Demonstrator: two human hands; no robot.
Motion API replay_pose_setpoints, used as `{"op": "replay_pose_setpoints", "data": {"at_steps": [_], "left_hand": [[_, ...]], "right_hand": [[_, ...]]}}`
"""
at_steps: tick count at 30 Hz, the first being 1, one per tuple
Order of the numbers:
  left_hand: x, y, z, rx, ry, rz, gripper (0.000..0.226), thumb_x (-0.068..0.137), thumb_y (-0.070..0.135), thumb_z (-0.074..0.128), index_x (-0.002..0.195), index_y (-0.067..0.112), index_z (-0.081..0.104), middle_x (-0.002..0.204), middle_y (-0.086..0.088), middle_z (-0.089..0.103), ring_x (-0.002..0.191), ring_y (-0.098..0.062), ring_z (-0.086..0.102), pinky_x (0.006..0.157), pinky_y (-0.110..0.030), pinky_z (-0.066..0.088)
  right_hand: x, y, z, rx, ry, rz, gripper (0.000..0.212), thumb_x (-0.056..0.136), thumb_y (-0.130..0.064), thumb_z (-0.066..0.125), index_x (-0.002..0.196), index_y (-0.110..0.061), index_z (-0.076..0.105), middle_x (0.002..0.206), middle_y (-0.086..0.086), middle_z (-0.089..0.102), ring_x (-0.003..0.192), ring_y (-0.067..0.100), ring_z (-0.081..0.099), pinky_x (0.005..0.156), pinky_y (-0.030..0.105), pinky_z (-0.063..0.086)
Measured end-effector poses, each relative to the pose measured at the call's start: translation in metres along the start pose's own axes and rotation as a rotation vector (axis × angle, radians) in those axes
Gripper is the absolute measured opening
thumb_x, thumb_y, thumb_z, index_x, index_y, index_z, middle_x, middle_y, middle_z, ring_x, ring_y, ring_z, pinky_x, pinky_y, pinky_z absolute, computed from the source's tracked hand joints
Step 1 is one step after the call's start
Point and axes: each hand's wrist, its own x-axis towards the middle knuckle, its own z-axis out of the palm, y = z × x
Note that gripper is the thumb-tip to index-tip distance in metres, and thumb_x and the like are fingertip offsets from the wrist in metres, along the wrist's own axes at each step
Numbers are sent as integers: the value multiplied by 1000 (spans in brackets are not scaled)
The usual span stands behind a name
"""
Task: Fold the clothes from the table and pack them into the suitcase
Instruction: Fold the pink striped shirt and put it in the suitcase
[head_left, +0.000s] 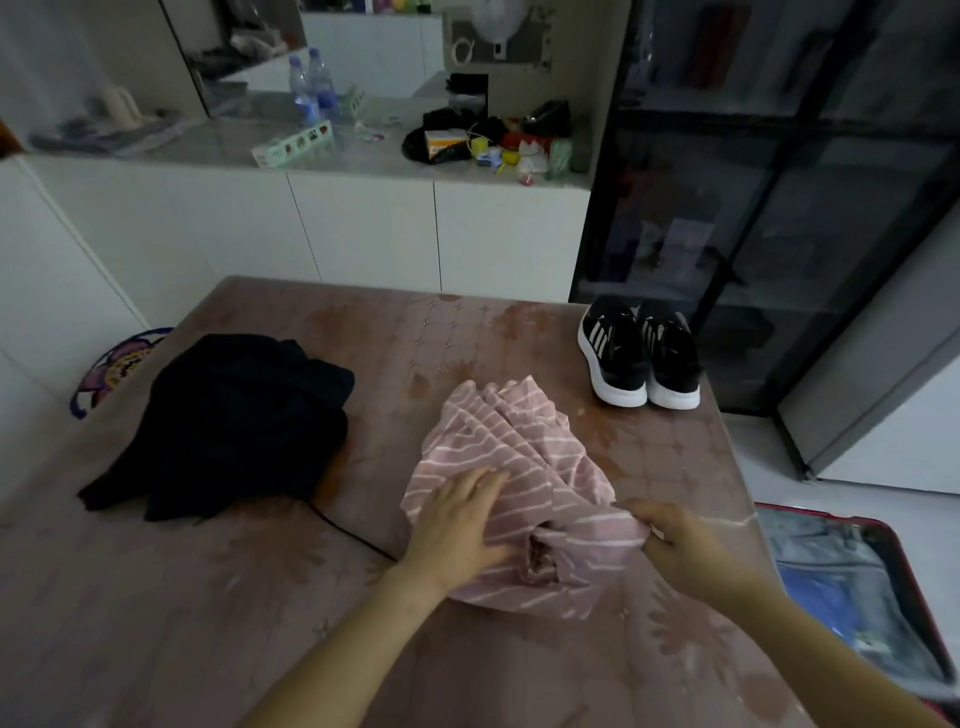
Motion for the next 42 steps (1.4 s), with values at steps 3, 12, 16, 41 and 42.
{"op": "replay_pose_setpoints", "data": {"at_steps": [3,12,16,41,42], "left_hand": [[2,34,-5,88,-13,13,22,86,32,55,103,21,62,111,-3,65,108,-28,57,86,-35,40],[-55,58,-19,-72,-77,-94,39,90,56,44,75,20,48,81,-1,63,81,-21,60,62,-33,38],[-66,68,-61,-262,147,-195,47,89,56,43,59,20,39,57,2,48,58,-16,51,50,-29,29],[-64,-57,-53,3,-164,-530,69,84,38,63,145,35,31,131,-5,43,121,-27,49,97,-34,44],[-61,-61,-51,15,-189,-525,73,84,39,65,146,35,27,135,-5,40,124,-27,46,98,-34,43]], "right_hand": [[-11,9,-15,-21,-23,8,40,82,-4,53,87,-42,65,91,-17,71,87,0,64,79,27,50],[-38,24,-30,-83,85,13,23,80,-19,47,78,-26,68,68,-12,68,63,7,61,62,26,49],[-18,-10,-45,223,169,55,16,86,-5,61,70,-6,56,46,-8,51,45,2,44,49,21,43],[18,-37,42,-285,-90,5,62,85,-42,61,141,-37,34,140,-9,40,112,17,55,100,41,39],[21,-43,47,-353,-79,3,54,86,-45,59,136,-36,40,134,-9,47,116,17,53,101,39,35]]}}
